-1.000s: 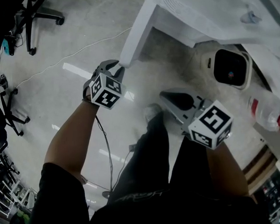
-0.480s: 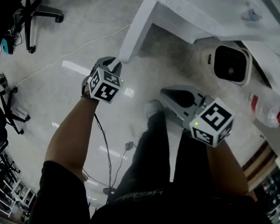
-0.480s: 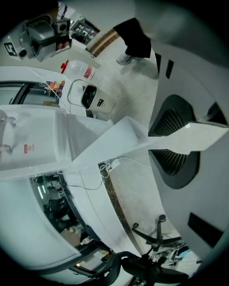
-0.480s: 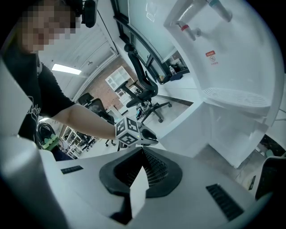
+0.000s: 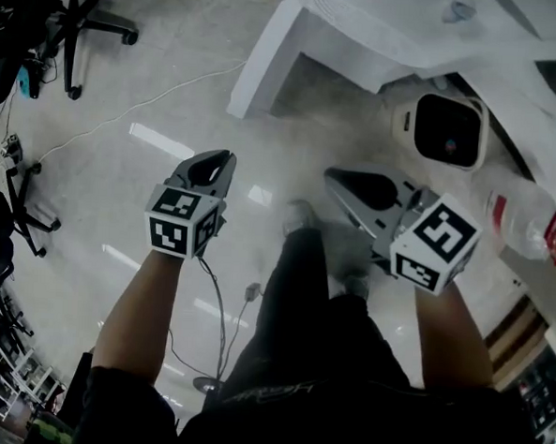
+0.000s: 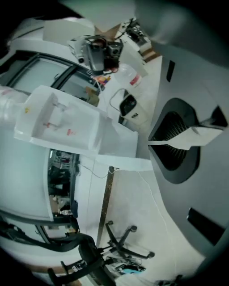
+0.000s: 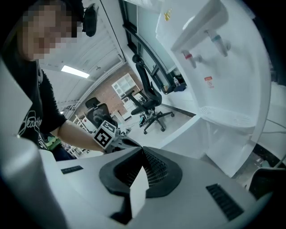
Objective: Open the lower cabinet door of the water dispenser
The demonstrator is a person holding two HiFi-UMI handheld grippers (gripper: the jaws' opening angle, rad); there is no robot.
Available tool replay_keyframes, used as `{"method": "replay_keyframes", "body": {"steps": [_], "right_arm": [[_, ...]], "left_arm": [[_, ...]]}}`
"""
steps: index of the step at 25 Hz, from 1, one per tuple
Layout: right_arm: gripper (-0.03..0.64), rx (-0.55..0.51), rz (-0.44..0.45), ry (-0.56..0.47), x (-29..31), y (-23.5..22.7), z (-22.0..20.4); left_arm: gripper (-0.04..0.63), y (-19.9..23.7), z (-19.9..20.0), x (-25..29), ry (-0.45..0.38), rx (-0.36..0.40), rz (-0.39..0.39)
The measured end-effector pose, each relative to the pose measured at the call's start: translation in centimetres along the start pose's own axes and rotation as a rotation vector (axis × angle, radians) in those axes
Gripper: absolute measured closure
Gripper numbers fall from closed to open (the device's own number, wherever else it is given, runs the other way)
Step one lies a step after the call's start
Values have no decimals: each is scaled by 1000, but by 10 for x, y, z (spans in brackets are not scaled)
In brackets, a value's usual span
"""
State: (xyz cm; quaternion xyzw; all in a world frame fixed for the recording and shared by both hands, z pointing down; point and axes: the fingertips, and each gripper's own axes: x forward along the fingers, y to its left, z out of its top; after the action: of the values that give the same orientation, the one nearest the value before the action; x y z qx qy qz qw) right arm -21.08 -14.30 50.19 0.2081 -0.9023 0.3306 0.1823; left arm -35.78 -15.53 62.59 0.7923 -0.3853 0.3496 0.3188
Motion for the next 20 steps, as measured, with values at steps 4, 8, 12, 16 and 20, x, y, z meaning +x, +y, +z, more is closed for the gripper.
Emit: {"method": "replay_keyframes", "body": {"steps": [4, 8, 12, 16, 20], "right_arm": [[604, -59, 8, -46, -60, 31, 16], [604, -39, 36, -115, -130, 88, 42], [604, -110, 60, -210, -210, 147, 83], [604, -210, 66, -290, -292, 202, 119], [604, -298, 47, -327, -365, 262, 139]], "left_arm": [[591, -76, 49, -67, -176, -144, -98], [595, -167, 99, -154, -304, -202, -211], [595, -257, 153, -233, -445, -147, -277], [595, -329, 191, -308, -583, -94, -291], [595, -394, 206, -385, -674, -41, -281]]}}
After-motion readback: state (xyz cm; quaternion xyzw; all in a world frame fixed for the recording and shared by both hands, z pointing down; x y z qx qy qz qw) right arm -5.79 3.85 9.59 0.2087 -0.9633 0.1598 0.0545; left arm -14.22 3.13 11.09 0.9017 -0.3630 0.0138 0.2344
